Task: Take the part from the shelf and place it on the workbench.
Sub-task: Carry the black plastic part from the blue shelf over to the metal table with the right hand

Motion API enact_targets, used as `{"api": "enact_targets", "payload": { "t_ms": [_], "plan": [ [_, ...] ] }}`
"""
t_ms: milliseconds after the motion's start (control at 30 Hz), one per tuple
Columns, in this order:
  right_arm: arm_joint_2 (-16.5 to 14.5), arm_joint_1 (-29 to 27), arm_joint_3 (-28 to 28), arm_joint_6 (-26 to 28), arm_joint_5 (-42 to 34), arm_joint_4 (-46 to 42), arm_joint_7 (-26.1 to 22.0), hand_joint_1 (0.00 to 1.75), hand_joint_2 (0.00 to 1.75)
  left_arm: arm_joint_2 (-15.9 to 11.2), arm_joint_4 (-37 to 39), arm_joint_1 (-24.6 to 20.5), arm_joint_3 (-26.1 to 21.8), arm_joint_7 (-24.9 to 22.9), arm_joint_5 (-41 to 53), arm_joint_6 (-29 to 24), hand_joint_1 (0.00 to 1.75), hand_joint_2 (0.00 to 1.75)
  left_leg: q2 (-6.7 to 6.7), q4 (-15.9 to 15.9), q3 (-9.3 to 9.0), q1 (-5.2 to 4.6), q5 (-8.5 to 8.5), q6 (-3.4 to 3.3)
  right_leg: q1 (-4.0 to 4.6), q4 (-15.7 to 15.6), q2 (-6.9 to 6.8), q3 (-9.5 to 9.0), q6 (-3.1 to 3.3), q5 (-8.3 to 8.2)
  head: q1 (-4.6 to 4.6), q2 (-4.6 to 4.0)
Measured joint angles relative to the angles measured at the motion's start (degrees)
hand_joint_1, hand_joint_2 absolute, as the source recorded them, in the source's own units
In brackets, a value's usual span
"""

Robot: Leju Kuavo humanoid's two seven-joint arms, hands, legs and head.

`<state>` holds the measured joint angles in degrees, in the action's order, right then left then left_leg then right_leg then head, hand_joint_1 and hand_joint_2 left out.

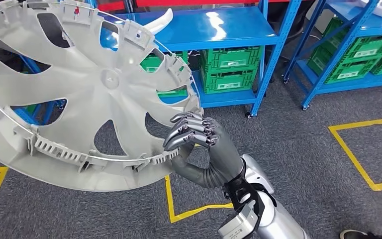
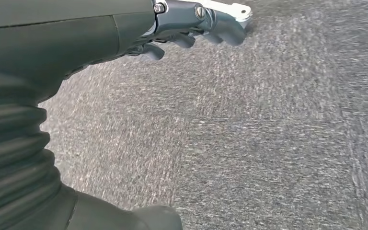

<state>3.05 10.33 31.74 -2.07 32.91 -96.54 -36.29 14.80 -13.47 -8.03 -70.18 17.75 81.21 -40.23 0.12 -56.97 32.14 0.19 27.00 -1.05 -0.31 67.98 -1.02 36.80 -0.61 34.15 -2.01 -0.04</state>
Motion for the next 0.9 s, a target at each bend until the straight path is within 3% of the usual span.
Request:
{"api": "enact_targets", "payload": {
  "t_ms": [67, 100, 167, 233, 300, 333, 367, 433, 500, 533, 600, 633, 667, 733, 767, 800, 867, 900],
  "plan": [
    [0.0, 0.0, 0.0, 0.0, 0.0, 0.0, 0.0, 1.75, 1.75, 0.0, 0.1, 0.0, 0.0, 0.2, -0.2, 0.0, 0.00, 1.75, -1.17, -0.4, 0.57, 0.05, -0.19, 0.04, -0.21, 5.8, 0.61, 2.55, -0.27, 1.96, -0.04, 0.00],
    [0.0, 0.0, 0.0, -0.1, 0.0, 0.1, 0.0, 1.75, 1.75, 0.0, 0.1, 0.1, 0.0, 0.4, -0.3, 0.0, 0.00, 1.75, -1.83, -0.7, 0.85, 0.12, -0.25, 0.13, -0.31, 6.0, 0.66, 2.54, -0.38, 1.43, -0.05, 0.00],
    [0.0, 0.1, 0.0, -0.1, 0.0, 0.1, 0.0, 1.75, 1.75, 0.0, 0.3, 0.1, 0.0, 0.4, -0.7, 0.0, 0.00, 1.75, -3.23, -1.4, 1.41, 0.35, -0.27, 0.48, -0.70, 0.4, 1.29, -0.50, -0.57, -1.94, -0.08, 0.00],
    [0.0, 0.4, 0.0, -0.1, 0.0, 0.1, -0.1, 1.75, 1.75, 0.0, 0.3, 0.1, 0.0, 0.4, -1.0, 0.0, 0.00, 1.75, -4.50, -2.3, 2.24, 0.44, -0.23, 1.21, -1.12, -6.0, 3.59, -3.70, -0.61, -3.88, -0.10, 0.00],
    [0.0, 0.6, 0.0, -0.1, 0.1, 0.1, -0.1, 1.75, 1.75, 0.0, 0.3, 0.2, 0.0, 0.4, -1.3, 0.0, 0.00, 1.75, -5.50, -2.7, 3.08, 0.48, -0.48, 2.19, -1.07, -7.7, 4.76, -4.23, -0.14, -3.83, -0.09, 0.00],
    [0.0, 0.7, 0.0, -0.1, 0.2, 0.1, -0.1, 1.75, 1.75, 0.0, 0.3, 0.3, 0.0, 0.4, -1.4, 0.0, 0.00, 1.75, -6.00, -2.6, 3.35, 0.56, -0.71, 2.65, -0.94, -7.8, 4.21, -4.07, 0.32, -4.08, -0.07, 0.00],
    [-0.1, 0.8, 0.0, -0.2, 0.2, 0.1, -0.1, 1.75, 1.75, -0.1, 0.3, 0.5, 0.0, 0.5, -1.6, 0.0, 0.00, 1.75, -6.02, -2.6, 3.55, 0.66, -0.82, 3.00, -0.94, -7.9, 3.63, -4.03, 0.75, -4.28, -0.07, 0.00],
    [-0.2, 1.1, 0.0, -0.1, 0.3, 0.1, -0.1, 1.75, 1.75, -0.1, 0.3, 0.6, 0.0, 0.7, -1.9, 0.0, 0.00, 1.75, -4.18, -4.5, 4.61, 0.63, 0.39, 3.54, -1.04, -8.2, 2.36, -4.03, 1.60, -4.65, 0.26, 0.00],
    [-0.4, 1.2, 0.0, -0.1, 0.3, 0.2, -0.4, 1.75, 1.75, -0.1, 0.3, 0.6, 0.0, 0.9, -2.0, 0.0, 0.00, 1.75, -1.54, -10.7, 7.36, 0.54, 3.85, 3.96, -0.97, -8.3, 0.96, -3.91, 2.10, -4.78, 0.69, 0.00],
    [-0.4, 1.2, 0.0, -0.1, 0.3, 0.2, -0.6, 1.75, 1.75, -0.1, 0.3, 0.6, 0.0, 1.0, -2.0, 0.0, 0.00, 1.75, -0.93, -14.5, 8.98, 0.58, 5.59, 4.14, -0.90, -8.3, 0.22, -3.81, 2.20, -4.80, 0.77, 0.00],
    [-0.4, 1.1, 0.0, -0.2, 0.2, 0.3, -1.0, 1.75, 1.75, -0.1, 0.3, 0.7, 0.0, 1.0, -2.1, 0.0, 0.00, 1.75, -0.54, -18.1, 10.22, 0.60, 6.55, 4.23, -0.79, -8.3, -1.19, -3.70, 2.26, -4.82, 0.79, 0.00],
    [-0.4, 1.1, 0.0, -0.2, 0.2, 0.4, -1.1, 1.75, 1.75, -0.1, 0.2, 0.7, 0.0, 1.0, -2.2, 0.0, 0.00, 1.75, -0.35, -16.6, 9.15, 0.58, 5.48, 4.12, -0.74, -8.3, -1.86, -3.72, 2.25, -4.82, 0.78, 0.00],
    [-0.4, 1.2, 0.0, -0.3, 0.1, 0.5, -1.2, 1.75, 1.75, -0.1, 0.1, 0.7, 0.0, 1.0, -2.2, 0.0, 0.00, 1.75, 0.17, -13.2, 7.09, 0.51, 3.76, 3.88, -0.70, -8.3, -2.51, -3.78, 2.23, -4.80, 0.78, 0.00],
    [-0.4, 1.6, 0.0, -0.7, -0.1, 0.7, -1.3, 1.75, 1.75, -0.2, -0.1, 0.6, 0.0, 1.0, -2.2, 0.0, 0.00, 1.75, 2.57, -5.4, 2.73, 0.00, 1.37, 3.08, -0.48, -8.2, -3.64, -3.89, 1.99, -4.75, 0.78, 0.00],
    [-0.5, 2.0, 0.0, -1.0, -0.2, 0.8, -1.3, 1.75, 1.75, -0.2, -0.2, 0.6, 0.0, 1.0, -2.2, 0.0, 0.00, 1.75, 3.41, -3.1, 1.57, -0.31, 0.93, 2.65, -0.34, -8.2, -4.09, -3.91, 1.73, -4.76, 0.77, 0.00],
    [-0.6, 2.4, 0.0, -1.2, -0.3, 1.0, -1.3, 1.75, 1.75, -0.2, -0.4, 0.6, 0.0, 0.9, -2.2, 0.0, 0.00, 1.75, 3.79, -2.2, 1.26, -0.57, 0.98, 2.29, -0.23, -8.2, -4.54, -3.90, 1.43, -4.79, 0.76, 0.00],
    [-0.7, 3.0, 0.0, -1.6, -0.5, 1.3, -1.5, 1.75, 1.75, -0.2, -0.6, 0.7, 0.0, 0.6, -2.1, 0.0, 0.00, 1.75, 2.64, -2.0, 1.50, -0.55, 0.62, 1.62, -0.15, -8.4, -5.35, -4.00, 0.75, -4.82, 0.74, 0.00],
    [-0.8, 3.2, 0.0, -1.7, -0.5, 1.4, -1.5, 1.75, 1.75, -0.1, -0.7, 0.8, 0.0, 0.5, -2.1, 0.0, 0.00, 1.75, 2.06, -1.7, 1.50, -0.38, 0.36, 1.28, -0.21, -8.1, -4.85, -3.97, 0.40, -4.50, 0.73, 0.00]
  ]
}}
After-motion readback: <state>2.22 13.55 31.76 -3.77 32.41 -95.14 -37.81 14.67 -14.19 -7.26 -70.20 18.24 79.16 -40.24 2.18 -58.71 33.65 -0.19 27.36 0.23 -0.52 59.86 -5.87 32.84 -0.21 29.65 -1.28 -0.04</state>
